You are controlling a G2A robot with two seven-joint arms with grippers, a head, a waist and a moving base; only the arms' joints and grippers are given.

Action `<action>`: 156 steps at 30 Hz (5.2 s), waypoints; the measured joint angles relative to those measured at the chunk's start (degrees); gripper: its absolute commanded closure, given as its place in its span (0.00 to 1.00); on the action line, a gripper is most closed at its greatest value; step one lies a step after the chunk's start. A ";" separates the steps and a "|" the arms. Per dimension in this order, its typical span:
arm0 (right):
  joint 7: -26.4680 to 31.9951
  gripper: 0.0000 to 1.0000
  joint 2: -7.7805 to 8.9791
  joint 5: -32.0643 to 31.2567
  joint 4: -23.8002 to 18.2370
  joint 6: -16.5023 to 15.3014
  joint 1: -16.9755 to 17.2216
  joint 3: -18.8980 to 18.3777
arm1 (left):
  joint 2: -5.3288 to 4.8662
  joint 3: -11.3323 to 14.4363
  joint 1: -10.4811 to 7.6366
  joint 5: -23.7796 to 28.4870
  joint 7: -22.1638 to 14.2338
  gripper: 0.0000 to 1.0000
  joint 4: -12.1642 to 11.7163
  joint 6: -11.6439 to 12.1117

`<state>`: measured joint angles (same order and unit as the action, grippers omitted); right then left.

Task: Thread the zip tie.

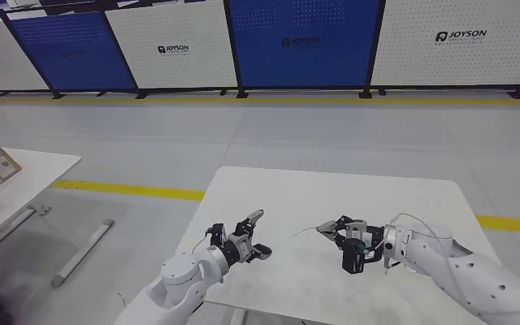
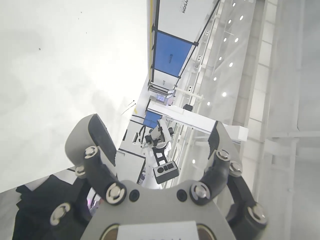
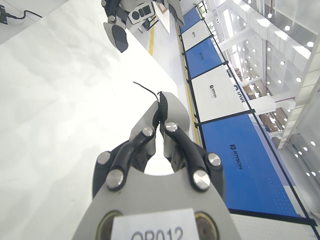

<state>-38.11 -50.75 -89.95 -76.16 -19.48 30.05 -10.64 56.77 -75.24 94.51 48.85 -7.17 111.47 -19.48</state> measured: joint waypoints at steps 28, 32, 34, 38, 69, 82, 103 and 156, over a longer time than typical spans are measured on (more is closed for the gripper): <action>7.80 1.00 -3.52 0.00 -2.42 0.00 -1.59 0.90 | -0.96 10.98 -8.28 16.64 13.77 0.00 -1.00 0.00; 7.81 1.00 -3.52 0.00 -2.42 0.00 -1.60 0.90 | -0.95 10.95 -8.25 16.61 13.74 0.00 -0.97 0.00; 7.81 1.00 -3.52 0.00 -2.42 0.00 -1.60 0.90 | -0.92 11.05 -8.21 16.50 13.77 0.00 -0.91 0.14; 7.81 1.00 -3.52 0.00 -2.42 0.00 -1.60 0.90 | -0.37 12.10 -7.51 15.97 16.30 0.00 0.56 3.49; 7.81 1.00 -3.53 0.00 -2.42 0.00 -1.60 0.90 | 2.24 14.88 -10.22 18.13 24.97 0.61 0.81 3.05; 7.81 1.00 -3.53 0.00 -2.42 0.00 -1.60 0.90 | 3.29 15.56 -11.62 18.79 25.73 0.91 -0.16 2.22; 7.86 0.57 -3.41 0.02 -3.17 -0.01 0.32 -1.22 | 4.14 15.30 -10.85 16.18 23.98 1.00 -0.43 1.82; 15.86 0.00 5.99 57.92 -11.01 0.00 7.18 0.90 | 1.90 12.11 -6.74 -29.89 0.16 1.00 -7.17 13.68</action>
<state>-22.25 -44.76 -32.04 -87.16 -19.48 37.23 -9.74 58.67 -63.13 87.77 18.95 -7.02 104.30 -5.80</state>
